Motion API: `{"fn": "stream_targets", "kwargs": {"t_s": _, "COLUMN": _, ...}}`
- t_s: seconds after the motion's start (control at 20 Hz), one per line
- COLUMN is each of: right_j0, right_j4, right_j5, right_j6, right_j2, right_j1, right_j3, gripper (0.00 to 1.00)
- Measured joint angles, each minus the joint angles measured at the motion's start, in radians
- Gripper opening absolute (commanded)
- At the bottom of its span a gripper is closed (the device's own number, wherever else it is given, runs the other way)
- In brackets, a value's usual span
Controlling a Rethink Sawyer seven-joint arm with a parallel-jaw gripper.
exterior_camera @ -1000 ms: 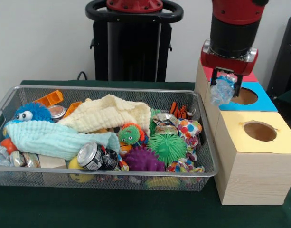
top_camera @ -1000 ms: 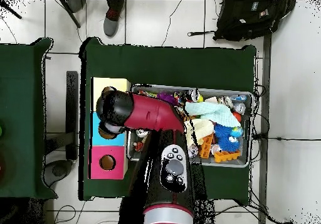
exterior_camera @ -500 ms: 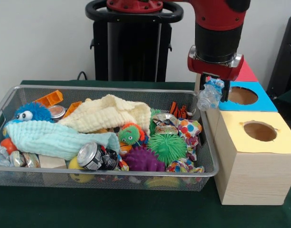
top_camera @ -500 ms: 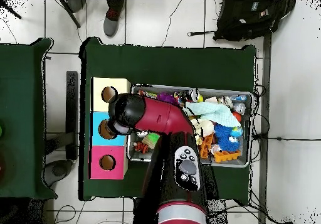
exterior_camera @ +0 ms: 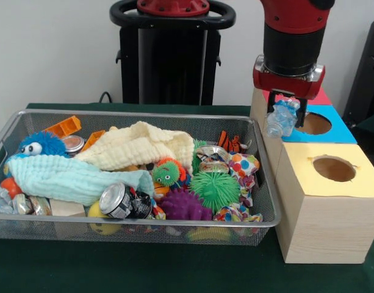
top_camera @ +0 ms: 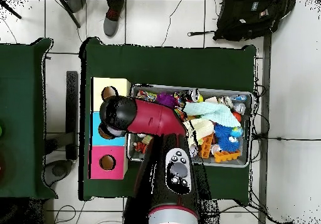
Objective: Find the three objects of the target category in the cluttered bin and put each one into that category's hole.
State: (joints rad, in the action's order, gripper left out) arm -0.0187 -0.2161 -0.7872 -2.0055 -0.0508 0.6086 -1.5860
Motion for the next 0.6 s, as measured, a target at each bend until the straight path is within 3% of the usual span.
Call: {"fn": "stream_targets", "kwargs": {"t_s": 0.6, "right_j0": 0.074, "right_j4": -0.001, "right_j5": 0.041, "right_j6": 0.000, "right_j2": 0.001, "right_j1": 0.000, "right_j3": -0.014, "gripper": 0.00}}
